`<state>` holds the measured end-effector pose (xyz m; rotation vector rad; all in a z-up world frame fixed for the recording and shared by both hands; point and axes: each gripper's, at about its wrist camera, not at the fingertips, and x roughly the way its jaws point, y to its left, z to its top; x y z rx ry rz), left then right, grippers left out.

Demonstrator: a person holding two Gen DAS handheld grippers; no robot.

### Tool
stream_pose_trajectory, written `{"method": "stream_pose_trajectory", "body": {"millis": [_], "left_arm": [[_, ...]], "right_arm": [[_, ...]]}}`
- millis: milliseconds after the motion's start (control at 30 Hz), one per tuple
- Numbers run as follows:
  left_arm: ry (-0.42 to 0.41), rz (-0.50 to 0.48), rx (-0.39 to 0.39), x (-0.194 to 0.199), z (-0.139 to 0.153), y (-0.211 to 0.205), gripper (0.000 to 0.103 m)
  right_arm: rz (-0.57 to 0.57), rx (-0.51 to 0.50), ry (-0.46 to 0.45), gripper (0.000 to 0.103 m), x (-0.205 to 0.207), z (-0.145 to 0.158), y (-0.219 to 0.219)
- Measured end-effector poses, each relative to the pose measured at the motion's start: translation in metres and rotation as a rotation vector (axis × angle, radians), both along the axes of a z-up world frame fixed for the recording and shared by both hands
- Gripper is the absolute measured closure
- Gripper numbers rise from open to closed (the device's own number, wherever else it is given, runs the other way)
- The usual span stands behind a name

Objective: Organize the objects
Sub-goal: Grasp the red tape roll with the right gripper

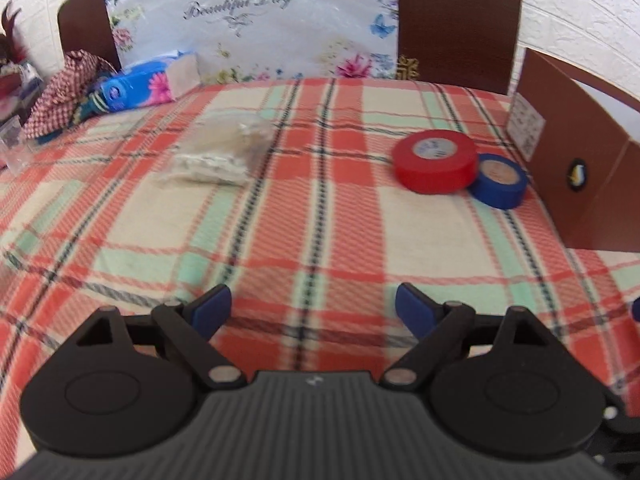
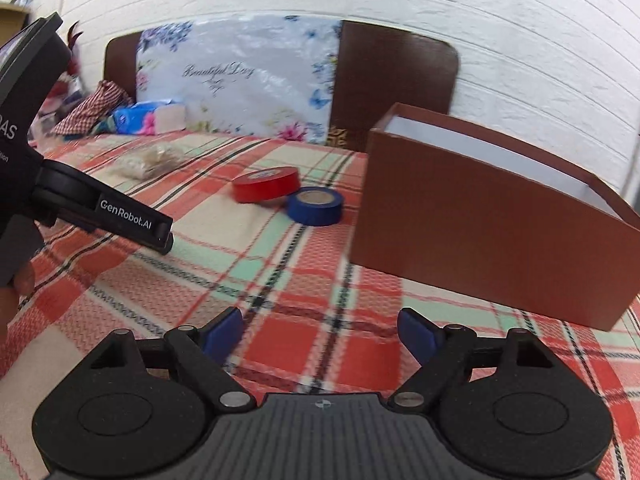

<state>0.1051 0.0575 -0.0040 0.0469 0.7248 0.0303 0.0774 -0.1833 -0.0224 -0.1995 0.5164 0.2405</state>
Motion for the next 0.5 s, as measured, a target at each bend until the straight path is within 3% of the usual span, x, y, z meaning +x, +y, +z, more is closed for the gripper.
{"method": "stream_pose_trajectory", "body": {"millis": [67,100,167,233,367,500], "left_arm": [[-0.060,0.018,0.039,0.003,-0.007,0.017,0.003],[-0.084,0.025,0.012,0.004,-0.010,0.030,0.001],[-0.125,0.036,-0.166,0.003,-0.009,0.059,0.001],[-0.151,0.057,-0.257,0.002,-0.010,0.074,0.000],[-0.163,0.058,-0.264,0.002,-0.011,0.072,0.000],[-0.162,0.061,-0.271,0.005,-0.013,0.072,0.000]], "right_arm": [[0.024,-0.002,0.015,0.022,0.005,0.001,0.008],[0.037,-0.001,0.019,0.022,0.008,0.002,0.012],[0.065,-0.005,0.016,0.025,0.016,0.003,0.025],[0.082,-0.025,-0.002,0.029,0.029,0.004,0.041],[0.097,-0.049,-0.051,0.038,0.064,0.009,0.074],[0.046,-0.049,-0.090,0.035,0.109,0.015,0.092]]}}
